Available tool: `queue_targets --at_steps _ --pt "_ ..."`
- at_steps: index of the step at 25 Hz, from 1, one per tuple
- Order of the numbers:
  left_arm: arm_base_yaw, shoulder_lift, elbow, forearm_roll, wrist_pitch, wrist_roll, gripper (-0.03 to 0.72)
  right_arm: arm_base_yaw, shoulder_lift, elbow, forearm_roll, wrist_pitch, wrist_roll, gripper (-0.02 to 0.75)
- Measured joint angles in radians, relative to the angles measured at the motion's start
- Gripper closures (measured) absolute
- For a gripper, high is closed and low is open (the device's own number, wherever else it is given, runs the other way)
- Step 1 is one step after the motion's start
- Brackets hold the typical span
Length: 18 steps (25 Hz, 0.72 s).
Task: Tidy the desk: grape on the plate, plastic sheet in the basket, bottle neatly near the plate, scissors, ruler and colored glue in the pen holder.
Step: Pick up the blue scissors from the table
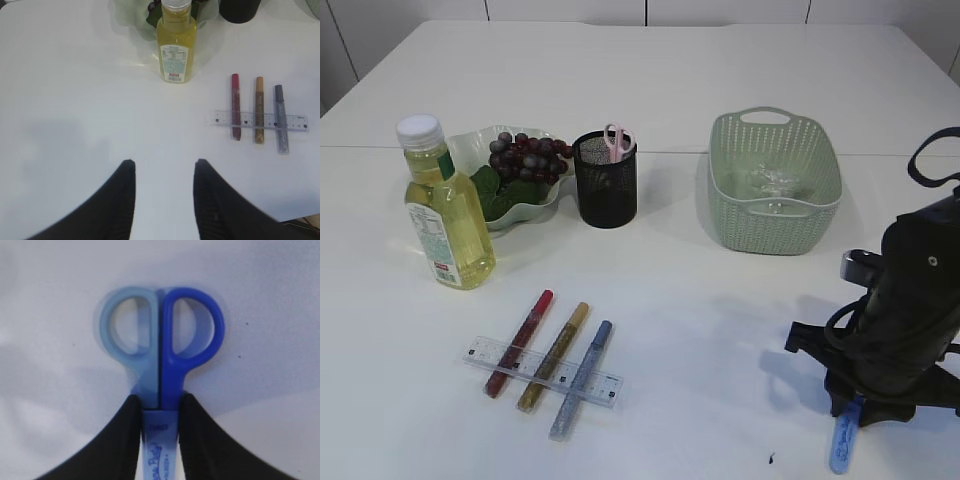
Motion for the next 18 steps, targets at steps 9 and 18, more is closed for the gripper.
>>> queue_targets --at_steps 9,18 --pt "0.000 0.000 0.000 0.000 0.000 0.000 0.399 0.000 0.000 0.000 0.075 0.036 -0.194 0.512" --pt "0.000 0.000 0.000 0.000 0.000 0.000 0.399 0.000 0.013 -0.038 0.122 0.158 -0.467 0.512"
